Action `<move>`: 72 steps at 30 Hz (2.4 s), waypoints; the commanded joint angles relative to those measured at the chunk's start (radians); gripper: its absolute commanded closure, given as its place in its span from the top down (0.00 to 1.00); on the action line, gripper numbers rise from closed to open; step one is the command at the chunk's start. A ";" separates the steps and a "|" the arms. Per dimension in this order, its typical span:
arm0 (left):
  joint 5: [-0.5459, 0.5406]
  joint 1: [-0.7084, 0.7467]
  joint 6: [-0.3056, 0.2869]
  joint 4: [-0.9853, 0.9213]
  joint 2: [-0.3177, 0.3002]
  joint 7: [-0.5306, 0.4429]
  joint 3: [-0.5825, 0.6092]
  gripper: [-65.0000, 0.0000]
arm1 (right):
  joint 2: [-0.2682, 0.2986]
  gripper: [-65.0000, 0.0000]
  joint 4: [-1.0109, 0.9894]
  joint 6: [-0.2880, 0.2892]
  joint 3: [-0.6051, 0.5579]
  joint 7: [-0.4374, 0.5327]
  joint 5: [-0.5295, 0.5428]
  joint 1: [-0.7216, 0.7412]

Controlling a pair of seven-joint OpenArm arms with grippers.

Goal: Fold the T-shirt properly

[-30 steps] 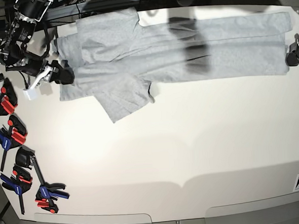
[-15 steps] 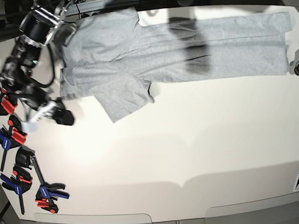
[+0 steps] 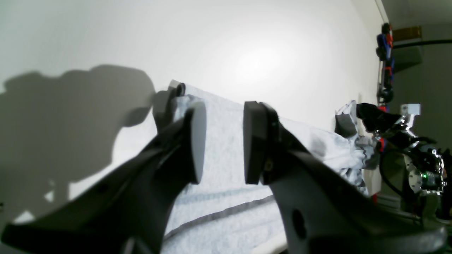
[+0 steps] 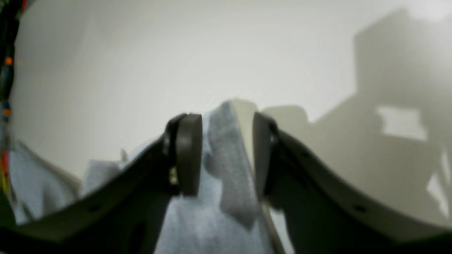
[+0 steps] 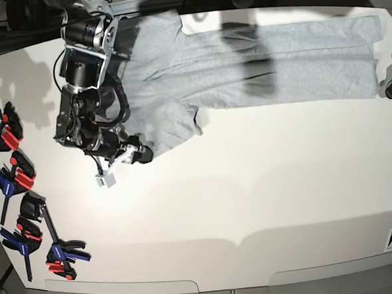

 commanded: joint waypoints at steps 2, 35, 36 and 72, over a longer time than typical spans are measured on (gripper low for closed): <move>-0.023 -0.007 -0.009 0.014 -0.033 -0.008 -0.010 0.26 | 0.008 0.35 -0.035 0.000 0.000 -0.018 -0.005 0.035; -0.023 -0.007 -0.009 0.014 -0.033 -0.008 -0.010 0.25 | -0.175 0.00 0.718 0.051 -0.001 -0.364 0.402 -0.364; -0.023 -0.007 -0.009 0.014 -0.033 -0.008 -0.010 0.25 | -0.178 0.00 0.718 0.051 -0.006 -0.379 0.438 -0.380; -0.034 -0.004 -0.009 0.014 -0.033 -0.021 -0.129 0.36 | -0.191 0.32 0.830 0.051 -0.104 -0.417 0.580 -0.628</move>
